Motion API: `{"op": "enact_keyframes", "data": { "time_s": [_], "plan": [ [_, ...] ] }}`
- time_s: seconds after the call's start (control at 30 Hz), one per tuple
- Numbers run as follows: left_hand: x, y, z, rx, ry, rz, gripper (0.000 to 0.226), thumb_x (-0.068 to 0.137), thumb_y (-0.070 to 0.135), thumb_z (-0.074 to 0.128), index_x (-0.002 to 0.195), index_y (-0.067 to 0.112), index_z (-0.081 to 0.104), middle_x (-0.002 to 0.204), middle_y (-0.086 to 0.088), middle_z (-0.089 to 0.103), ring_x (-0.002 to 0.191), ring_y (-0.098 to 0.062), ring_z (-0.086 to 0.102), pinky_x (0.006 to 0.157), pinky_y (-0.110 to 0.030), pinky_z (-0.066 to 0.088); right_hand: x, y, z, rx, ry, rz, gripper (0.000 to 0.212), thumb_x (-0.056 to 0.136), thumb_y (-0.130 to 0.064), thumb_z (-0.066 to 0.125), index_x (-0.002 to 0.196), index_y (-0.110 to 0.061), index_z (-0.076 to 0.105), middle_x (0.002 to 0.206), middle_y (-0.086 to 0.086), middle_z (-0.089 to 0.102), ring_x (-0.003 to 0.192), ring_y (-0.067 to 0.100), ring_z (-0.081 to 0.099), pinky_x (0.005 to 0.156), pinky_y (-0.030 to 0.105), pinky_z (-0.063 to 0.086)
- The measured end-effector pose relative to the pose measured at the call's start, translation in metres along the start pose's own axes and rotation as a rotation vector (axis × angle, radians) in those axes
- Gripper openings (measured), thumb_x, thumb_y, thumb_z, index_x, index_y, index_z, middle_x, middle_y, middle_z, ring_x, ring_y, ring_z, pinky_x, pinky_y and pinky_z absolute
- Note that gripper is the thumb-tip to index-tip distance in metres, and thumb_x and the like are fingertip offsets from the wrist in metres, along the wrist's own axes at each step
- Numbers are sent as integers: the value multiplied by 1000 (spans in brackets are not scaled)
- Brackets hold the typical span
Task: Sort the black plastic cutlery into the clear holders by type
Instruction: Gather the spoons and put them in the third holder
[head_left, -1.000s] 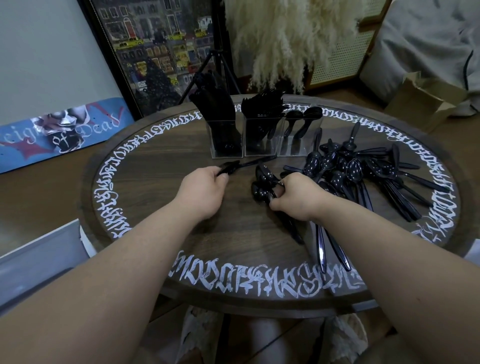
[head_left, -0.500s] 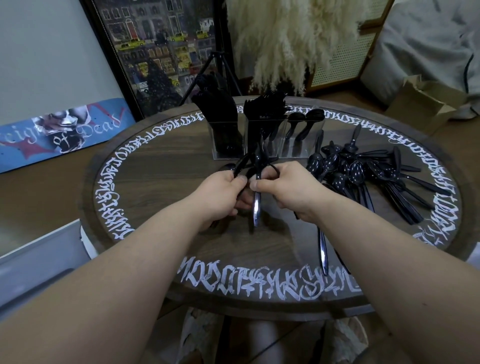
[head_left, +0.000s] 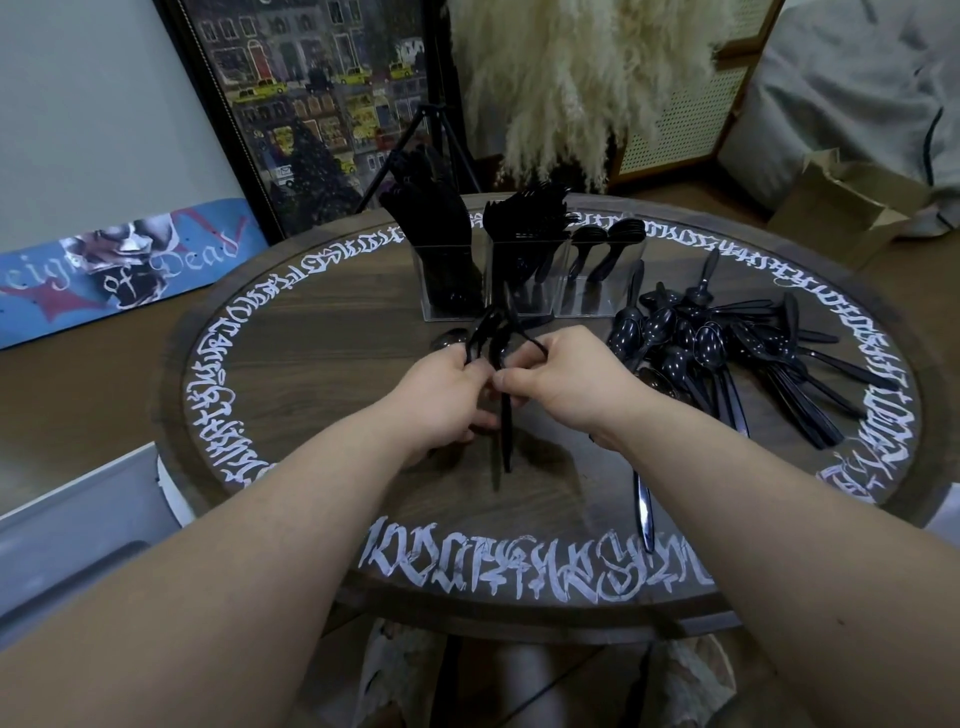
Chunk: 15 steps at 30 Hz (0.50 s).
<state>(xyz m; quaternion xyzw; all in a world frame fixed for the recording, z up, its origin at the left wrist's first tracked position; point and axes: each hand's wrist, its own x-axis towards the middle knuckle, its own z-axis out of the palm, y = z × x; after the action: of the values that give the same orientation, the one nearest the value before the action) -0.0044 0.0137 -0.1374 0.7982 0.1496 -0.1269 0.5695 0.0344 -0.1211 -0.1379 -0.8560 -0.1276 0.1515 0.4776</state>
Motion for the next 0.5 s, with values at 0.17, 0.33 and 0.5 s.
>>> {"op": "enact_keyframes", "data": {
  "time_s": [0.17,0.33,0.5],
  "plan": [
    [-1,2,3,-54,1,-12,22,103,22,32,90,14,49,69,-8,54,49,-15,50,53,-27,41,-2,-9,-1,22,-134,-42,21,86,-5,56,101,-11,69,66,-6,58,38,-4,45,41,10,33],
    [1,1,1,-147,35,-7,23,102,21,37,92,17,57,77,-9,59,68,-22,56,62,-35,46,-3,-10,0,-23,-168,-94,31,85,-13,65,114,-25,63,49,-18,51,50,-2,47,54,10,35],
    [1,6,2,-209,59,-4,21,102,19,37,88,15,52,57,-3,53,49,-17,47,52,-27,38,-6,-20,4,107,-222,-37,12,89,-18,50,82,-22,59,67,-4,57,62,12,53,60,28,42]
  ]
}}
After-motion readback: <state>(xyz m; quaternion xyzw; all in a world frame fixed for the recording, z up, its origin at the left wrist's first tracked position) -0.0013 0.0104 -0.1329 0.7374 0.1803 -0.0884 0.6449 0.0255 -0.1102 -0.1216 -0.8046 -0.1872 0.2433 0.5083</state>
